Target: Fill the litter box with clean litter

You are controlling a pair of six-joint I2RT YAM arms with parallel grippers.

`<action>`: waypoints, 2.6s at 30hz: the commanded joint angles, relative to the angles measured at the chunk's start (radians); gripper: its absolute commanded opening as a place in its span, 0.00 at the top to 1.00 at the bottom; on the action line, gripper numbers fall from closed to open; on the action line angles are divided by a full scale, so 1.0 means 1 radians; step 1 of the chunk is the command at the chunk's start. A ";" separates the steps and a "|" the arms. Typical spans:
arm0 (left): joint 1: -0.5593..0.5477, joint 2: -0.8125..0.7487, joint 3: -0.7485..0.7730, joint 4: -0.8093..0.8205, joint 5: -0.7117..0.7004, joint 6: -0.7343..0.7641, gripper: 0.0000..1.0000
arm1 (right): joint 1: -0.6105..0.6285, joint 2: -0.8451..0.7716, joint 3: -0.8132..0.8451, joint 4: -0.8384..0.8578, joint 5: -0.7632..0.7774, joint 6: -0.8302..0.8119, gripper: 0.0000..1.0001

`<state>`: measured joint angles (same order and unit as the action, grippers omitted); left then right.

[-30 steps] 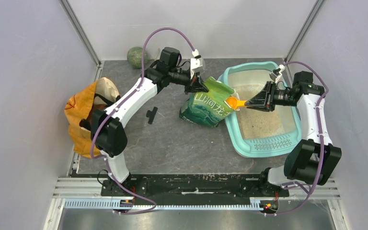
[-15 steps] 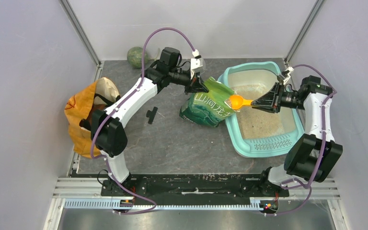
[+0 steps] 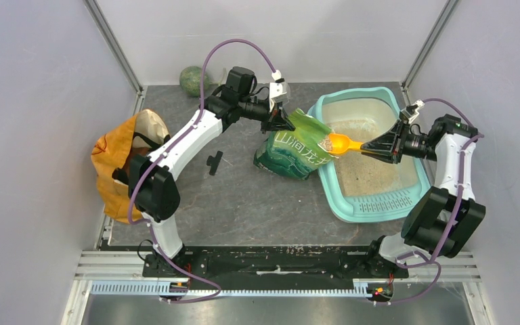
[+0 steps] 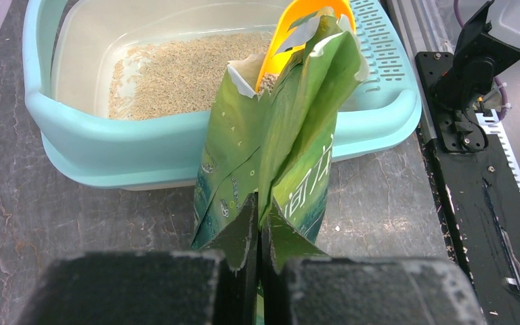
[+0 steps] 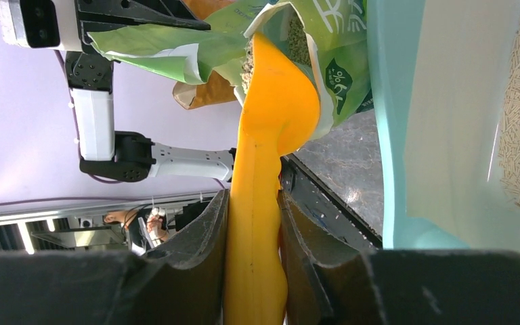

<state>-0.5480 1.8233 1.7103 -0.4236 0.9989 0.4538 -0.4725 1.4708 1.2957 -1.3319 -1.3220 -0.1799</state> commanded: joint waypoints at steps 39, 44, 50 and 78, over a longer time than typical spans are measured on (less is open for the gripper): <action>-0.015 -0.053 0.044 0.195 0.086 -0.026 0.98 | -0.007 -0.059 0.039 0.106 0.175 0.178 1.00; -0.015 -0.078 0.004 0.220 0.075 -0.042 0.98 | 0.057 -0.081 0.094 0.137 0.254 0.246 1.00; -0.009 -0.143 -0.094 0.266 0.038 -0.078 0.98 | 0.192 -0.107 0.206 0.182 0.429 0.289 1.00; 0.138 -0.422 -0.390 -0.049 -0.039 0.376 0.98 | 0.711 -0.040 0.505 0.191 0.823 0.140 1.00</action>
<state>-0.4198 1.4944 1.3186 -0.4763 0.9184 0.7078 0.2405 1.4582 1.7515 -1.1790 -0.4583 0.0048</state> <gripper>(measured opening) 0.032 0.341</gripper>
